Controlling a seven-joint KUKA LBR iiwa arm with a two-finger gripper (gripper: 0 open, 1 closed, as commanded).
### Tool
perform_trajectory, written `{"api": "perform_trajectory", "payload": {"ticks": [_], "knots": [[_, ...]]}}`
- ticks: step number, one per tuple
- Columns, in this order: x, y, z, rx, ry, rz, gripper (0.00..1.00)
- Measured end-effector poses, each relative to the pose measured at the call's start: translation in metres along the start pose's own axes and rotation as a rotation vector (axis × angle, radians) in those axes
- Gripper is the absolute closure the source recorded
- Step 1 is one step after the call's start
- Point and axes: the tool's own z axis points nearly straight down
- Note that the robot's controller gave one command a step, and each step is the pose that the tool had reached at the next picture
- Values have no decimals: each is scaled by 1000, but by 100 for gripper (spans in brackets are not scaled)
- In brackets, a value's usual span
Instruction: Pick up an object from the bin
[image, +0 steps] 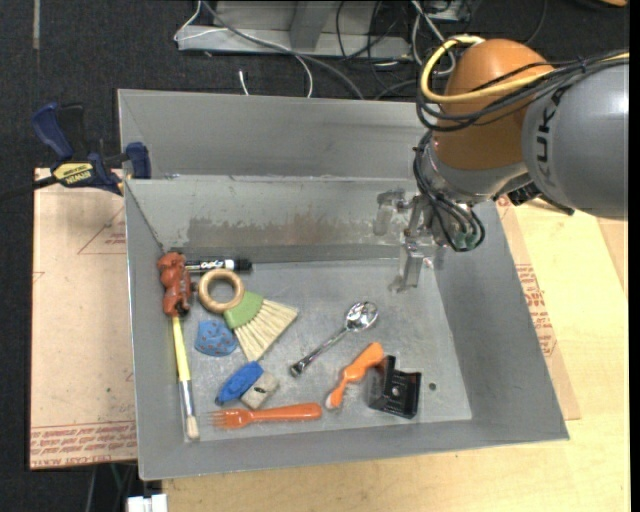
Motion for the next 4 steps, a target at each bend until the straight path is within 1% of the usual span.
{"api": "perform_trajectory", "payload": {"ticks": [1,2,3,4], "knots": [[-2,0,-4,1,-7,-1,0],[7,11,58,1,-9,-148,0],[28,30,53,2,-13,-292,0],[29,35,71,1,-10,-316,0]]}}
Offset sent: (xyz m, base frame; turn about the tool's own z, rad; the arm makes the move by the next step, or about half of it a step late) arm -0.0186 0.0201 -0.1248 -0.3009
